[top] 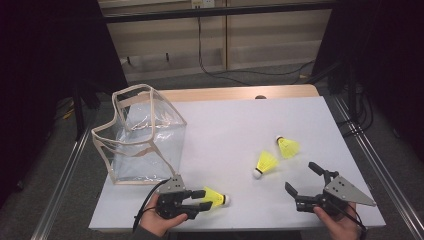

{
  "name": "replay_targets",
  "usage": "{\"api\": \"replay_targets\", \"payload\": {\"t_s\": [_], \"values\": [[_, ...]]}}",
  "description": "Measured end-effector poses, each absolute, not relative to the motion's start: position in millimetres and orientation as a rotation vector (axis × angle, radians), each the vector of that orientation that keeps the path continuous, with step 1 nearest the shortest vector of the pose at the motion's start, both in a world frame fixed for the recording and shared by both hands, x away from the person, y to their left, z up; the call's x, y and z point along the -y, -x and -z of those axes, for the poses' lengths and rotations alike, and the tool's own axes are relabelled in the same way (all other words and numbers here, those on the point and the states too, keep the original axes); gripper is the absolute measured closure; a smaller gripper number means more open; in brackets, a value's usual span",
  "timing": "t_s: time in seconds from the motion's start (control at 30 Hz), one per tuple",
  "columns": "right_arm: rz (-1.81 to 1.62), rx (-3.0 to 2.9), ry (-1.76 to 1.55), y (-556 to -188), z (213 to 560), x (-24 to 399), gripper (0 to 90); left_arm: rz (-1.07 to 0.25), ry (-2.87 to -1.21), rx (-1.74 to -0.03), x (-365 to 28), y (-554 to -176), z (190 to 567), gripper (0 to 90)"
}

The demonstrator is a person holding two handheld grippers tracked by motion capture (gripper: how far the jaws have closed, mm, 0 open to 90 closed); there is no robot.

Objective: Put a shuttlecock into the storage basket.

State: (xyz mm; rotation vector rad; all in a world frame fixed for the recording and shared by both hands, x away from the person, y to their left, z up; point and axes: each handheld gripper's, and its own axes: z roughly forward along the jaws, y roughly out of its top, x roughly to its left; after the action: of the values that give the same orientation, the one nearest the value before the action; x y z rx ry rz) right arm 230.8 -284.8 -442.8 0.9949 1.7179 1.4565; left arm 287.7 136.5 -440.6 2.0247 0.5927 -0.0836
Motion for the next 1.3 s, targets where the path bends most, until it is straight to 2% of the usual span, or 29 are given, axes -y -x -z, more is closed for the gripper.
{"api": "replay_targets", "payload": {"t_s": [1.3], "values": [[-1.448, -1.714, -0.992, -229.2, 442.0, 286.4, 1.8, 0.092, -2.085, -0.594, -120.0, -289.9, 449.2, 61.9]]}}
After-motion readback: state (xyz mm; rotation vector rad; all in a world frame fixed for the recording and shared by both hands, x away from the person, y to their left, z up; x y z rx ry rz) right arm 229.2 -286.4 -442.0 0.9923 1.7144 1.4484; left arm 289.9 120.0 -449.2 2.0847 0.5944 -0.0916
